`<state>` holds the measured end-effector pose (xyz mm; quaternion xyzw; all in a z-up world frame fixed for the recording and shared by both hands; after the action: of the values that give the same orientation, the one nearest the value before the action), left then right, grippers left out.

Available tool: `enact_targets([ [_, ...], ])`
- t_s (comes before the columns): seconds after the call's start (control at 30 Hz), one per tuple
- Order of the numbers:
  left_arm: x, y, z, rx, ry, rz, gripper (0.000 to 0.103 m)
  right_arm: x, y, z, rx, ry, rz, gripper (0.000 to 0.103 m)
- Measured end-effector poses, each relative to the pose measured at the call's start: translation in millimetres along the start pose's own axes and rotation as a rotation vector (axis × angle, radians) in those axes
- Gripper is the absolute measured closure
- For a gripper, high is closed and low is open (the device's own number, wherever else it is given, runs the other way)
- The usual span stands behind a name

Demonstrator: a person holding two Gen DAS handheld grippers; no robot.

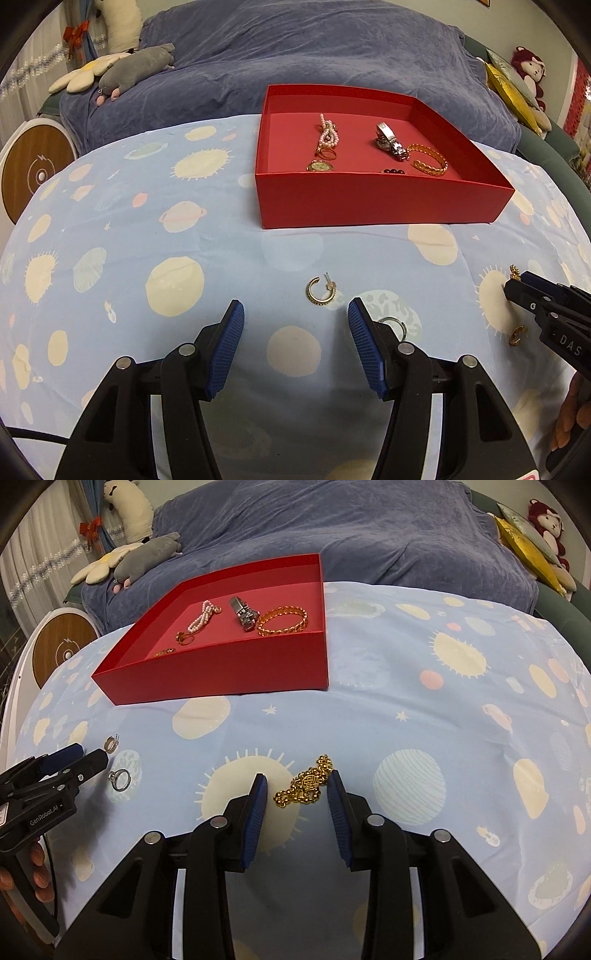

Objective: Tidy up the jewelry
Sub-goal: 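Grasp the gold hoop earring with the left tool while the right tool grasps the gold chain, then carry the hoop earring in the left tool while the right tool carries the gold chain over the red box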

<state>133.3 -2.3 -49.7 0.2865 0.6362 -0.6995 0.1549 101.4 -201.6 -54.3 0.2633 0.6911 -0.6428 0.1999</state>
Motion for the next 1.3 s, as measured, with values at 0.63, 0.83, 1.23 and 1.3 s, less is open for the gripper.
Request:
enact_targets([
  [0.63, -10.8, 13.9, 4.9, -0.016, 0.032, 0.028, 0.066, -8.9, -15.2, 8.0, -0.052, 0.068, 0.020, 0.090],
  [0.83, -11.3, 11.7, 3.9, 0.005, 0.036, 0.029, 0.088, -9.7, -17.7, 6.2, -0.064, 0.061, 0.024, 0.090],
  [1.23, -15.6, -13.7, 14.3, 0.048, 0.053, 0.059, 0.088, -14.2, -30.8, 3.6, -0.085, 0.061, 0.058, 0.090],
  [1.3, -15.9, -18.4, 16.2, 0.049, 0.056, 0.063, 0.088, -14.5, -33.1, 2.5, -0.088, 0.058, 0.063, 0.090],
])
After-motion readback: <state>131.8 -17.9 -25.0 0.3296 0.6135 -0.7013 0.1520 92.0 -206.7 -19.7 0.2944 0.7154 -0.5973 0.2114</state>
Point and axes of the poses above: each gripper's, at about its wrist camera, not at the fingertips, and y roughly the way its jaws point, z to its right, x to its underside, the point moved 3 cm from there along y, roughly the way its jaws point, and after that the axes turned 1 degree about -y, right-handed, at the moved point
